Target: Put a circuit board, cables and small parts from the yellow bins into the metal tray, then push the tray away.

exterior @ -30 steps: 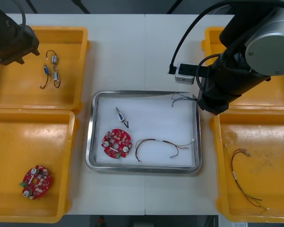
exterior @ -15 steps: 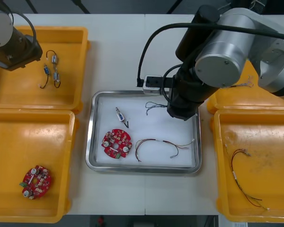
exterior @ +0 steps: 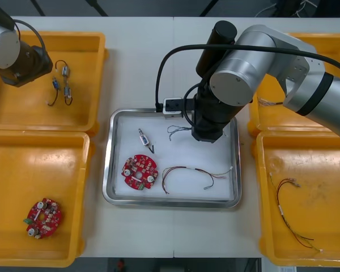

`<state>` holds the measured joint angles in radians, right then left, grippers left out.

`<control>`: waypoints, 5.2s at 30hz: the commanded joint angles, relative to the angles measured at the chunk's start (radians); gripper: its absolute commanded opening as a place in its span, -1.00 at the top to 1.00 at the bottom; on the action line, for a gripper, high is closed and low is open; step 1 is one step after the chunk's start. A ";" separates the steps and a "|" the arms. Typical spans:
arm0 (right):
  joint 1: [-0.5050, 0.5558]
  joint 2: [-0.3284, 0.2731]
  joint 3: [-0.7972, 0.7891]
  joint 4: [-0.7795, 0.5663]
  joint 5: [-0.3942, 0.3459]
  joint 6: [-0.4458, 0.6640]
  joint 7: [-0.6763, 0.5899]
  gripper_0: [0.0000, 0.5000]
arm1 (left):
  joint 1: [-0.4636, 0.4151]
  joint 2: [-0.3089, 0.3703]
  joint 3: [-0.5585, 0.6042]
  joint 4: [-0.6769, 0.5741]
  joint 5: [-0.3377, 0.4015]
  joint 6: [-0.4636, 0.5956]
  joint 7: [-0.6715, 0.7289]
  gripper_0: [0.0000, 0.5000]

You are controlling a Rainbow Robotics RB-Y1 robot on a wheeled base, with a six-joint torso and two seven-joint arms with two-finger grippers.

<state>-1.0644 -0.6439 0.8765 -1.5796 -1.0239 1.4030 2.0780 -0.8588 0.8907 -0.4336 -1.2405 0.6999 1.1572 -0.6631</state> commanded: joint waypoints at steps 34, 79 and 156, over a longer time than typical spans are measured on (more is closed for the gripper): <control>-0.006 -0.088 -0.254 -0.115 -0.100 0.281 -0.329 -1.00 | -0.048 -0.076 -0.125 0.101 -0.051 -0.183 -0.039 -0.79; 0.735 -0.418 -0.982 -0.510 0.007 0.384 -1.033 -1.00 | -0.134 -0.036 -0.140 0.087 -0.049 -0.016 -0.073 1.00; 0.751 -0.407 -1.007 -0.399 -0.010 0.360 -1.012 -1.00 | 0.078 -0.570 -0.140 -0.527 -0.327 0.552 0.632 1.00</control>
<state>-0.3226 -1.0223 -0.1001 -1.9707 -1.0280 1.7606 1.0538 -0.7940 0.3560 -0.5415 -1.7470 0.3920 1.7279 -0.1033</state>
